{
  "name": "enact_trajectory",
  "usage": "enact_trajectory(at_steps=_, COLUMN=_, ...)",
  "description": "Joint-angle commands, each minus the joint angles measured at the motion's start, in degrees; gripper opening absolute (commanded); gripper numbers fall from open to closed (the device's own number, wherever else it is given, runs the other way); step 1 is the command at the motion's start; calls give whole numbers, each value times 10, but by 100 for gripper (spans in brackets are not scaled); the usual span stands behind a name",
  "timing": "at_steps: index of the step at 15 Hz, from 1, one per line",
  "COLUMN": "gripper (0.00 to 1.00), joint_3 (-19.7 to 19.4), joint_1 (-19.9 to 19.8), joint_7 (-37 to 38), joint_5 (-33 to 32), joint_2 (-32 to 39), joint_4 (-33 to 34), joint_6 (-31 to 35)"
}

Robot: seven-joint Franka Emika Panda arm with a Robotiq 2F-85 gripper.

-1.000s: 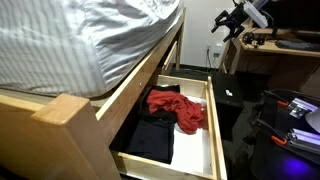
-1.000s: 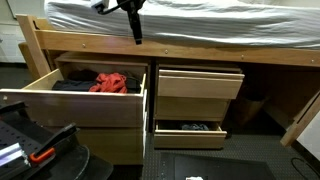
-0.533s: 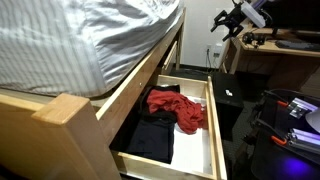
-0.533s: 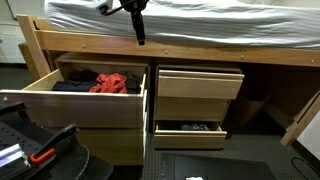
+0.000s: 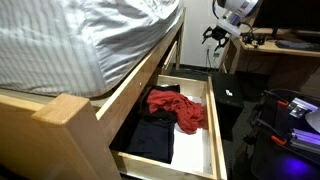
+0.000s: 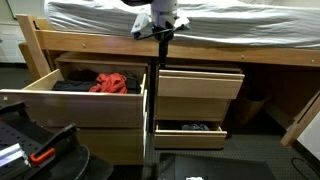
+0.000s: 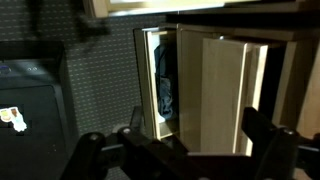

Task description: Open the second drawer from the right, pick up the black cloth from the first drawer, put it in the second drawer and close the second drawer.

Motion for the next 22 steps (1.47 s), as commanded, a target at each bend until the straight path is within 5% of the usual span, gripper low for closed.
enact_trajectory(at_steps=1, gripper=100, joint_3=42, joint_1=-89, joint_7=117, joint_5=-71, joint_2=132, joint_4=139, joint_6=-46)
enact_trajectory(at_steps=2, gripper=100, joint_3=47, joint_1=-106, joint_7=146, joint_5=-98, joint_2=164, joint_4=172, joint_6=-64)
enact_trajectory(at_steps=3, gripper=100, joint_3=64, joint_1=-98, joint_7=118, joint_5=-97, joint_2=94, joint_4=92, joint_6=-14)
enact_trajectory(at_steps=8, gripper=100, joint_3=81, joint_1=-115, joint_7=130, joint_5=-112, joint_2=110, joint_4=111, joint_6=-14)
enact_trajectory(at_steps=14, gripper=100, joint_3=149, joint_1=-180, joint_7=122, joint_5=-99, joint_2=275, joint_4=255, joint_6=-16)
enact_trajectory(at_steps=19, gripper=100, joint_3=223, joint_1=-213, joint_7=42, joint_5=-82, joint_2=311, joint_4=302, joint_6=117)
enact_trajectory(at_steps=22, gripper=100, joint_3=304, joint_1=-245, joint_7=-29, joint_5=-64, joint_2=297, joint_4=318, joint_6=181)
